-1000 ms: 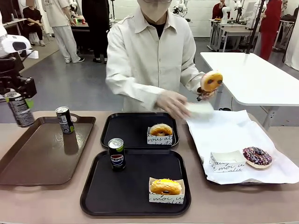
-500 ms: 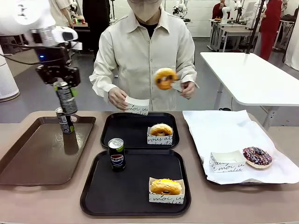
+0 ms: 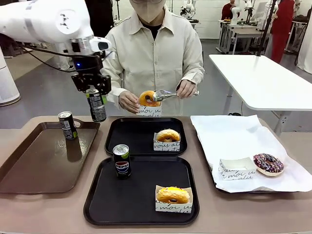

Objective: Set up donuts and drinks on trays.
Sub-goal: Pick up one Pepsi coke from the Handle tray and place it on the Flat Tray without a Pepsi coke.

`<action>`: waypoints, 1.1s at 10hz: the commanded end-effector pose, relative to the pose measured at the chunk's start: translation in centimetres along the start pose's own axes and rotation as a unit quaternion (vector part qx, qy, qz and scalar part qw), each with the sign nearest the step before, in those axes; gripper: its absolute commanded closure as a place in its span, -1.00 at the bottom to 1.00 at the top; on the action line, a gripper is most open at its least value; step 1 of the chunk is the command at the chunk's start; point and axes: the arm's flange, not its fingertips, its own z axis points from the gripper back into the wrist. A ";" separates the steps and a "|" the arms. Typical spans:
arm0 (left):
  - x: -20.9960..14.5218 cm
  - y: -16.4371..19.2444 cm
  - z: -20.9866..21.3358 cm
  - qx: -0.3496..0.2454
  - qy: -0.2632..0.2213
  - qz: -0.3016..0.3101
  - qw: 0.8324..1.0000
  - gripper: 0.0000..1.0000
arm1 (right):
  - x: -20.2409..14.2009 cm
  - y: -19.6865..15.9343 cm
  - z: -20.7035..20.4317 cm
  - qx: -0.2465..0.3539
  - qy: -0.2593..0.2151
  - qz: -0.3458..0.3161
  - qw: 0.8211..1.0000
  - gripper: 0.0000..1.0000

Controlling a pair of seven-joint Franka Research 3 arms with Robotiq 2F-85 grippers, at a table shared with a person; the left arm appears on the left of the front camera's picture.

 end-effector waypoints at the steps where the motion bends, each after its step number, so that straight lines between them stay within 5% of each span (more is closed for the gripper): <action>1: 0.7 -0.8 -0.7 0.006 0.030 -0.022 0.999 -0.15 | 0.0 0.0 0.0 0.005 -0.001 0.005 1.000 -1.00; 3: -4.3 1.5 0.2 0.005 0.096 -0.060 0.994 -0.15 | 0.0 0.0 0.0 0.005 -0.001 0.005 1.000 -1.00; 6: -12.6 4.4 0.7 0.016 0.082 -0.090 0.992 -0.15 | 0.0 0.0 0.0 0.005 -0.001 0.005 1.000 -1.00; 11: -14.7 4.9 1.4 0.021 0.051 -0.084 0.995 -0.15 | 0.0 0.0 0.0 0.005 -0.001 0.005 1.000 -1.00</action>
